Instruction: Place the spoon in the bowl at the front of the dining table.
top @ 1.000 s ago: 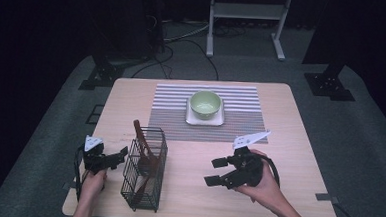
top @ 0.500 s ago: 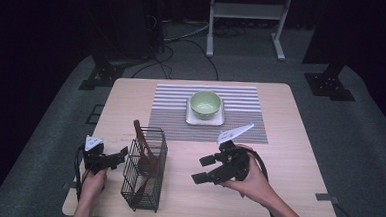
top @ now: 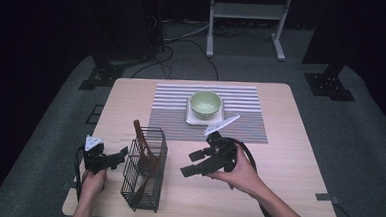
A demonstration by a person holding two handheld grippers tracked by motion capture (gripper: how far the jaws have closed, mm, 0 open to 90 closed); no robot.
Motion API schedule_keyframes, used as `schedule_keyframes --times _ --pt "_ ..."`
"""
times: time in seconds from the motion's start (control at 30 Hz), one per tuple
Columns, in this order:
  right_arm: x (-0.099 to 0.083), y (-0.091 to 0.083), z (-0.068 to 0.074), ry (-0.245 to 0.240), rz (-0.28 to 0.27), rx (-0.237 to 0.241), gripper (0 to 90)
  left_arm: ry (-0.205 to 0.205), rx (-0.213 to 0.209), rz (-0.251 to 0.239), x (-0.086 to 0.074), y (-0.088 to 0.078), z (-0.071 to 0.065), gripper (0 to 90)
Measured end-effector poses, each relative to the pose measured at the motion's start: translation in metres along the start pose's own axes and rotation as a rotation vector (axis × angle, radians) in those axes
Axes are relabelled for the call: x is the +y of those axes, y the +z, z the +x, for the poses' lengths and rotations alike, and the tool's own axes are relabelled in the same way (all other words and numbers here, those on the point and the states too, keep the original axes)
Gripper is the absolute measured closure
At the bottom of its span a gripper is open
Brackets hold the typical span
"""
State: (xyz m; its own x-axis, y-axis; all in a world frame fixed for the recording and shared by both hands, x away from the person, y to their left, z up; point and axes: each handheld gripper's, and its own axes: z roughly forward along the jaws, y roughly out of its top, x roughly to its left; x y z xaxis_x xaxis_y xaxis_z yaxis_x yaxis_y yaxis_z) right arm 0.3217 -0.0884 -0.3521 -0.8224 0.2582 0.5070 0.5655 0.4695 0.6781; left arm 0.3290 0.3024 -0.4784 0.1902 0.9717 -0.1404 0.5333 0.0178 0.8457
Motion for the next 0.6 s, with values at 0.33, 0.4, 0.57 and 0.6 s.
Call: schedule_keyframes --times 0.33,0.4,0.57,0.6 --pt "0.012 0.009 0.0 0.005 0.023 -0.001 23.2 0.001 0.0 0.006 0.0 0.0 0.0 0.0" --pt "0.014 0.012 0.0 0.005 0.027 -0.002 23.2 -0.002 0.0 0.007 0.0 0.0 0.001 0.0" --pt "0.021 0.016 0.0 0.008 0.03 0.006 23.6 0.0 0.001 0.005 0.0 0.0 0.0 0.0" --pt "0.022 0.017 0.0 0.006 0.031 0.007 23.6 0.0 0.0 0.006 0.0 0.0 0.0 0.0"
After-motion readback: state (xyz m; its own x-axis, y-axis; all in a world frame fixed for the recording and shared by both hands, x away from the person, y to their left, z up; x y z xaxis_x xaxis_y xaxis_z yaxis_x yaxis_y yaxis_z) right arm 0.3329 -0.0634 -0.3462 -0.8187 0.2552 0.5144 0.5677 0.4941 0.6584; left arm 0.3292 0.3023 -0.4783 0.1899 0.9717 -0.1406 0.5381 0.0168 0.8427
